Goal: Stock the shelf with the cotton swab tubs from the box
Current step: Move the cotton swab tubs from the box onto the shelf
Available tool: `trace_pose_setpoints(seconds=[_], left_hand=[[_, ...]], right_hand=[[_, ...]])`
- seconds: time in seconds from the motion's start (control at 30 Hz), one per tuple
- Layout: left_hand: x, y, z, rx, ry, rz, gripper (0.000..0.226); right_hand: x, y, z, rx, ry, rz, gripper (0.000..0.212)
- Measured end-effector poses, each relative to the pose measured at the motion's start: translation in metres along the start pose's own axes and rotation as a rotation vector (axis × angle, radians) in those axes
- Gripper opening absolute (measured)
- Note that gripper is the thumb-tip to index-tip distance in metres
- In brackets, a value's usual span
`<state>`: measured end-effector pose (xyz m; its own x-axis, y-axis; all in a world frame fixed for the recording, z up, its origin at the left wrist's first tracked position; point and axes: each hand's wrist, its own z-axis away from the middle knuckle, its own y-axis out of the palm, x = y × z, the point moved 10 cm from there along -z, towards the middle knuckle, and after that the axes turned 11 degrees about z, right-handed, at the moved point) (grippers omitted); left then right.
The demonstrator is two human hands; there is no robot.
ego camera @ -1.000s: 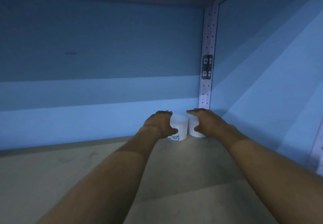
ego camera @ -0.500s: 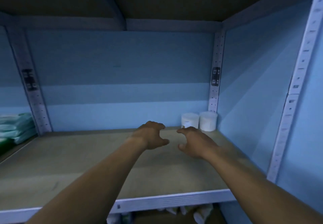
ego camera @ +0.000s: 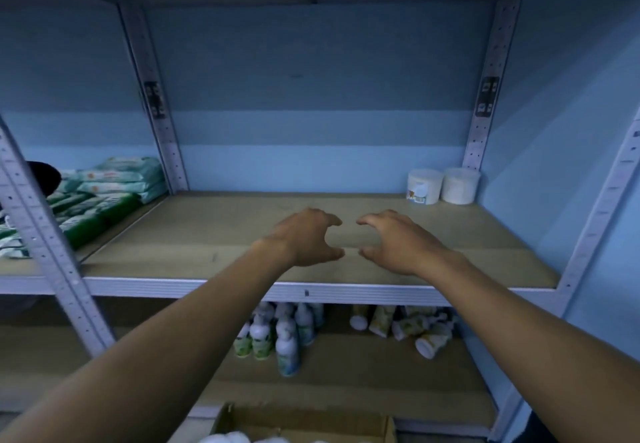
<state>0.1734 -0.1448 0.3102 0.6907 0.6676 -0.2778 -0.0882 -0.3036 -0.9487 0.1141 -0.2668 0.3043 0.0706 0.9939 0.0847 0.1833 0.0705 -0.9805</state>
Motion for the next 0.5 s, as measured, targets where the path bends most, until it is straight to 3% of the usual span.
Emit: trace_pose_setpoints(seconds=[0.5], left_hand=[[0.04, 0.035, 0.077, -0.02, -0.001, 0.147, 0.044]], right_hand=[[0.049, 0.056, 0.032, -0.012, -0.039, -0.125, 0.048]])
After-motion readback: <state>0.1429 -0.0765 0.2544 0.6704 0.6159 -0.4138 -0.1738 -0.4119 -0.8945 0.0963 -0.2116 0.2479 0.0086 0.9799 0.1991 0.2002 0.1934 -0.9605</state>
